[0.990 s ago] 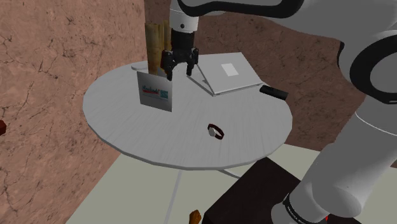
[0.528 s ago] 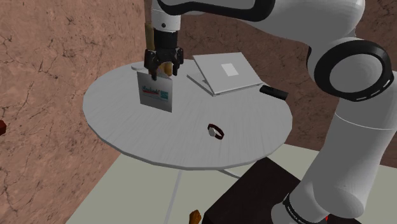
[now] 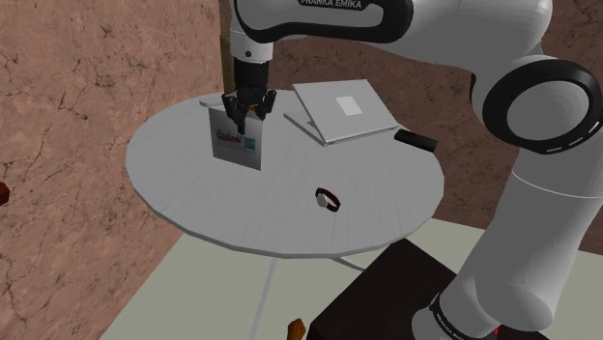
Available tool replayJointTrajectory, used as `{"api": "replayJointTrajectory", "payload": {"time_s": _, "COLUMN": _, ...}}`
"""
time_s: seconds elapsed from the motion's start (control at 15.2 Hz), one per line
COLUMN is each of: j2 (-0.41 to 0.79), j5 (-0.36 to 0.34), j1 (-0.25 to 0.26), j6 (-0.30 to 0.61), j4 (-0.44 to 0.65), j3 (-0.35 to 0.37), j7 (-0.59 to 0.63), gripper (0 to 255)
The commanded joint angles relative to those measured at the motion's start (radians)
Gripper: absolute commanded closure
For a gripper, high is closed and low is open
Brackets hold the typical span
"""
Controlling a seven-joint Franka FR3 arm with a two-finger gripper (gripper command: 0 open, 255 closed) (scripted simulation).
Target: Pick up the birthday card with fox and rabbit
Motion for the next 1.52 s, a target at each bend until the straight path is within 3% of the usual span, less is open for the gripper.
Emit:
{"api": "replayJointTrajectory", "payload": {"time_s": 0.0, "j2": 0.0, "j5": 0.0, "j1": 0.0, "j6": 0.001, "j4": -0.001, "j3": 0.0, "j7": 0.0, "gripper": 255}}
{"api": "replayJointTrajectory", "payload": {"time_s": 0.46, "j2": 0.001, "j5": 0.0, "j1": 0.0, "j6": 0.003, "j4": -0.003, "j3": 0.0, "j7": 0.0, "gripper": 255}}
{"api": "replayJointTrajectory", "payload": {"time_s": 1.45, "j2": 0.105, "j5": -0.026, "j1": 0.028, "j6": -0.253, "j4": 0.355, "j3": 0.005, "j7": 0.009, "gripper": 255}}
